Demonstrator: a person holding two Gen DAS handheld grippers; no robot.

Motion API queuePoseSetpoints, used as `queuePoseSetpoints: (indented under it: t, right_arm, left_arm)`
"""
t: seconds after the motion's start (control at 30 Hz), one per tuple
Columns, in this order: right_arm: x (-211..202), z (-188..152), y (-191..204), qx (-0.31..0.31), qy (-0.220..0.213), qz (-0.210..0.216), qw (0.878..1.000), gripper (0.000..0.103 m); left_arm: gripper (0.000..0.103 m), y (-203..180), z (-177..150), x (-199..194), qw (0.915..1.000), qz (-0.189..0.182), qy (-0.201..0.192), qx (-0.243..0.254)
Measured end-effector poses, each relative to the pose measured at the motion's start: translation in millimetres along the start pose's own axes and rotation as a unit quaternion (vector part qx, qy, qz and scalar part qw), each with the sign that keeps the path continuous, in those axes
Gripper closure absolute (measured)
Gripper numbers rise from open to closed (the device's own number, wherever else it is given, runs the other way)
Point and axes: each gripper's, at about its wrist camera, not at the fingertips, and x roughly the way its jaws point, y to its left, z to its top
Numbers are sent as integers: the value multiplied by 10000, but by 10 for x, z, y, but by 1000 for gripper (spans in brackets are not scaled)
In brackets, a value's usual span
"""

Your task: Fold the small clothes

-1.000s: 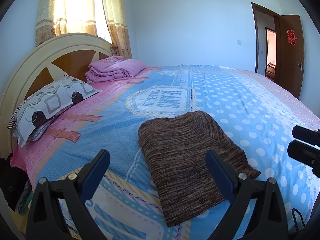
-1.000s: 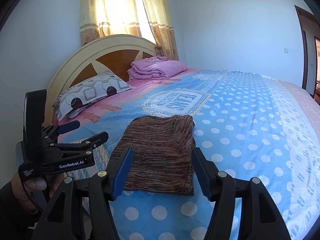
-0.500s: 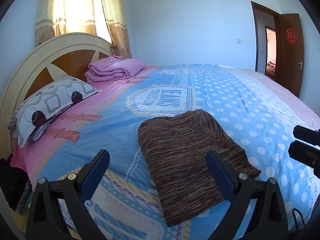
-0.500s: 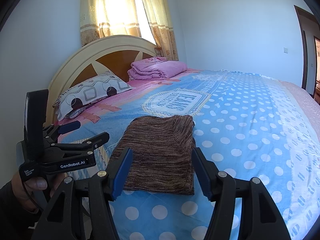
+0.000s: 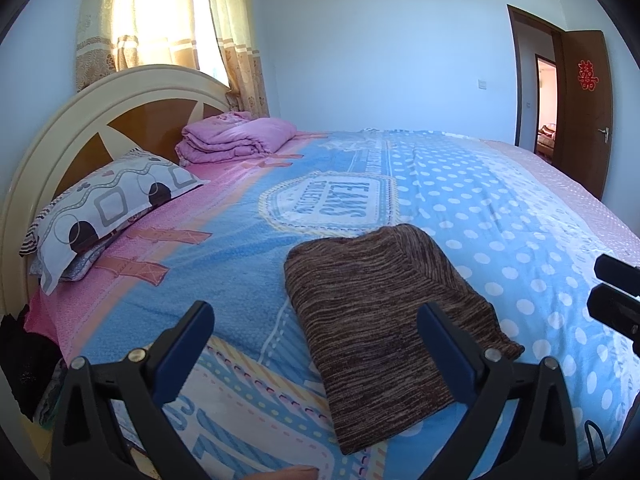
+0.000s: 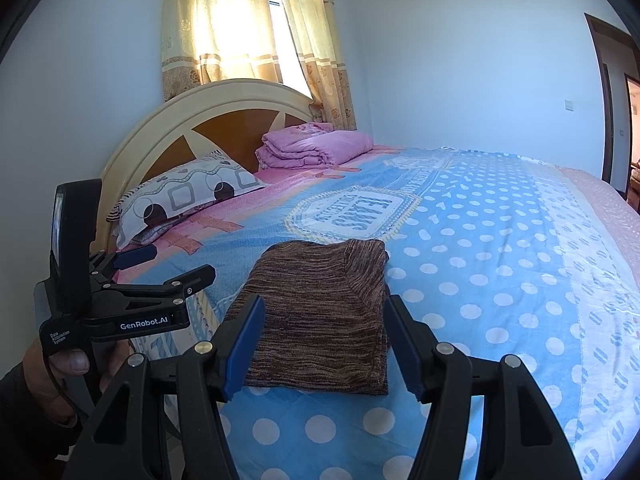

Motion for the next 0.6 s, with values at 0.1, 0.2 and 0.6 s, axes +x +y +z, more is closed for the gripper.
queuePoseSetpoints:
  t: [0.1, 0.2, 0.6]
  right_arm:
    - [6, 3, 16, -22, 3, 5, 10000, 41]
    - [21, -5, 27, -33, 26, 9, 10000, 41]
    - [49, -28, 23, -39, 68, 16, 10000, 40]
  left_arm:
    - [0, 26, 14, 2, 10000, 54, -4, -6]
    - [0, 40, 14, -2, 9999, 128, -23, 0]
    - [0, 91, -10, 84, 9995, 300, 31, 56]
